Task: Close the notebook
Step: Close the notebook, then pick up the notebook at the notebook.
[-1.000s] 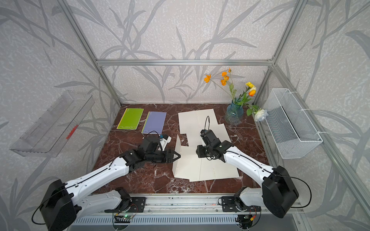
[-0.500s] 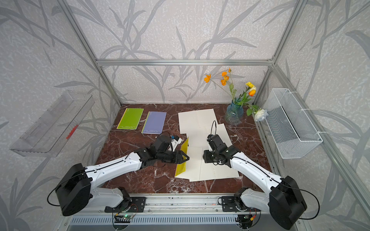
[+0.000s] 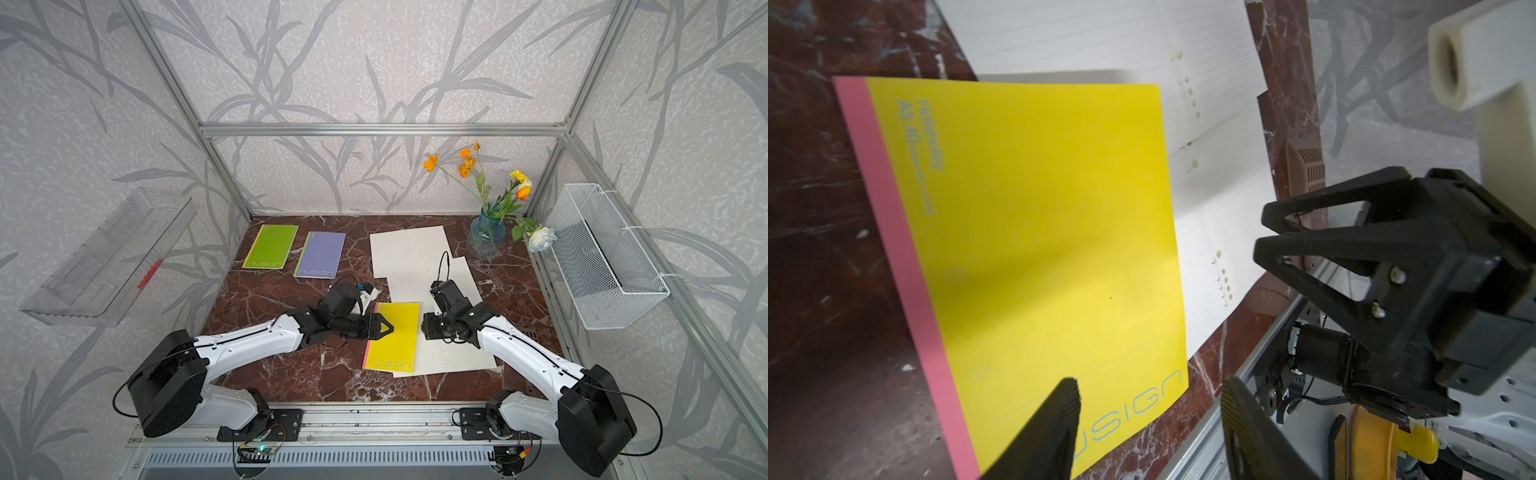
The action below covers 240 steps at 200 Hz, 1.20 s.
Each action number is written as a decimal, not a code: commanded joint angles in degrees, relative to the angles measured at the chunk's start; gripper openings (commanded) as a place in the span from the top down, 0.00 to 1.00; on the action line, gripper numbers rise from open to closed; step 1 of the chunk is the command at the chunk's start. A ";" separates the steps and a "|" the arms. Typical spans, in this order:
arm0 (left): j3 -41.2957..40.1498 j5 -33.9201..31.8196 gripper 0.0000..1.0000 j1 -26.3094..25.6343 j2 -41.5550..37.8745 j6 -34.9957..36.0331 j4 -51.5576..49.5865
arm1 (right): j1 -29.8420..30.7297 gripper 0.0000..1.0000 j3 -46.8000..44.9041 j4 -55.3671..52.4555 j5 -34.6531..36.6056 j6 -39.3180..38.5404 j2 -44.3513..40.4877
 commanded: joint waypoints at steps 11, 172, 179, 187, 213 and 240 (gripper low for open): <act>-1.08 -6.48 0.44 1.35 0.53 0.44 -4.54 | -0.12 0.56 -0.83 2.56 -3.59 -1.14 3.43; -0.46 -3.35 0.45 4.26 9.79 2.16 -2.61 | 2.62 0.69 0.30 9.44 -5.73 -1.05 17.30; -0.37 -3.33 0.45 4.34 9.92 2.24 -2.62 | 2.62 0.69 0.28 9.48 -5.72 -0.97 17.61; -0.15 -3.18 0.45 4.35 10.11 2.37 -2.77 | 2.67 0.71 0.24 9.48 -5.73 -1.05 17.91; 0.77 -2.62 0.45 4.34 11.45 2.81 -3.26 | 2.84 0.76 0.14 9.77 -5.79 -0.92 19.43; 1.33 -0.83 0.45 4.35 13.22 2.73 -2.07 | 3.74 0.79 -0.38 11.04 -6.23 -0.62 21.36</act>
